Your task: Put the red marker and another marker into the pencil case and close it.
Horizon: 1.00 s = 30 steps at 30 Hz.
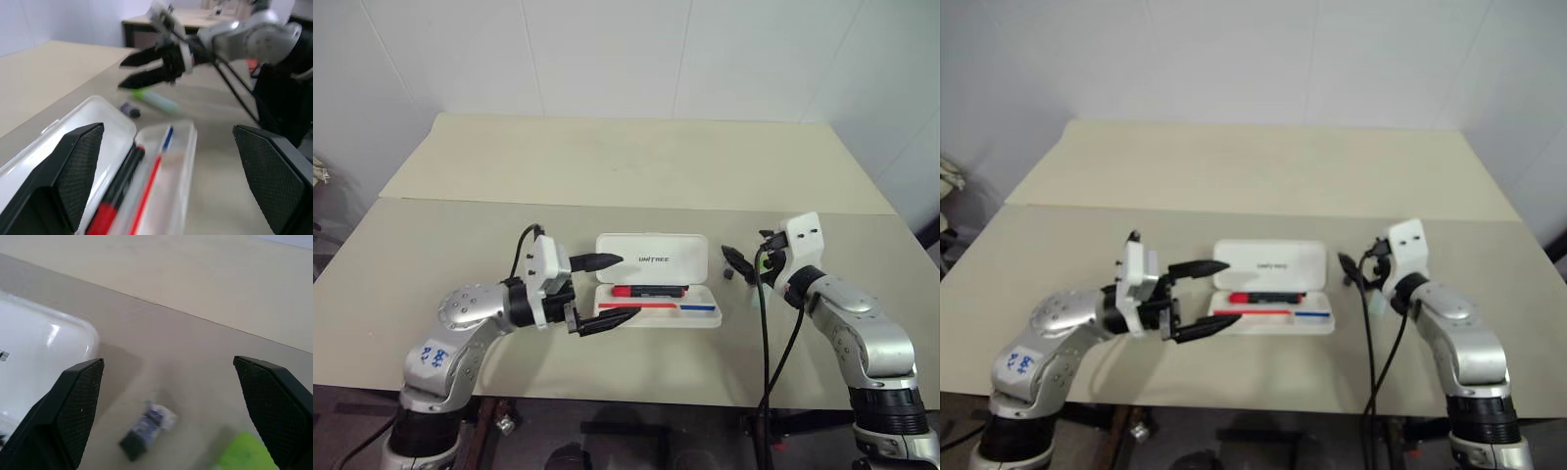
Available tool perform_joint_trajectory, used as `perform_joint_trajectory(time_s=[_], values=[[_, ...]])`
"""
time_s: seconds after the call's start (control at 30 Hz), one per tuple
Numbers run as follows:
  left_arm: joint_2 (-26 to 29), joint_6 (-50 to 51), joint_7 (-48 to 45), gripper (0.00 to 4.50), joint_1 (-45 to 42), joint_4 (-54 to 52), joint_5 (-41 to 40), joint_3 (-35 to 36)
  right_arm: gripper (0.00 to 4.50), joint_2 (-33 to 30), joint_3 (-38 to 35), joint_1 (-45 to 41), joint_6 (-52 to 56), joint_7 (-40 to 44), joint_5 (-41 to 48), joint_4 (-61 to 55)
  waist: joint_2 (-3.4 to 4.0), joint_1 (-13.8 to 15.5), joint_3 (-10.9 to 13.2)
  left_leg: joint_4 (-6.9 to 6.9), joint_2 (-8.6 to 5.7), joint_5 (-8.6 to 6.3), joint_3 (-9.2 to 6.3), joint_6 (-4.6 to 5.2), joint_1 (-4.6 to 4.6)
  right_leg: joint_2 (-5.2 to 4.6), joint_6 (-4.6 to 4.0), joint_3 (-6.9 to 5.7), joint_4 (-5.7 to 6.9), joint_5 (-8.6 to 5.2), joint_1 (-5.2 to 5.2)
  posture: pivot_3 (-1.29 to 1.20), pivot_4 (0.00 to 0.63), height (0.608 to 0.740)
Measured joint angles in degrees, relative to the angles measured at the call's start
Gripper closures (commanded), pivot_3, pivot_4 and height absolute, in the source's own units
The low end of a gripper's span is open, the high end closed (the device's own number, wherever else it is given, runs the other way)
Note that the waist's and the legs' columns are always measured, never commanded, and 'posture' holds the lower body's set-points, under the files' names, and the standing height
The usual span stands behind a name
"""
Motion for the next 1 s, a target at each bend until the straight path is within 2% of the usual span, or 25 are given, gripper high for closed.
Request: perform_joint_trajectory(time_s=[0.17,0.5,1.0], values=[[1.6,-2.9,1.1,0.01,2.1,0.0,-0.6,2.6,0.0,1.3,-0.1,3.1,1.4,-2.0,0.0,-0.7,0.0,0.1,0.0,0.0,0.0,0.0,0.0,0.0,0.0,-0.01,-0.01,0.0,-0.01,0.01,0.0,0.0,0.15,0.74],[1.6,-4.5,3.8,0.01,1.2,0.2,-0.7,1.3,0.0,2.0,0.1,3.4,2.3,-2.3,0.1,-1.1,0.0,-1.2,0.0,-0.04,0.0,0.0,0.0,0.01,-0.01,0.0,-0.01,0.0,-0.05,0.01,0.0,0.0,0.15,0.74],[2.0,-5.0,4.6,0.01,0.1,0.7,-0.7,1.1,0.0,0.8,0.2,11.0,-1.0,1.5,-1.6,-0.9,-0.01,-1.3,0.0,-0.07,0.0,-0.01,0.01,0.02,0.0,0.01,-0.01,0.01,-0.09,0.02,0.01,0.0,0.15,0.74]])
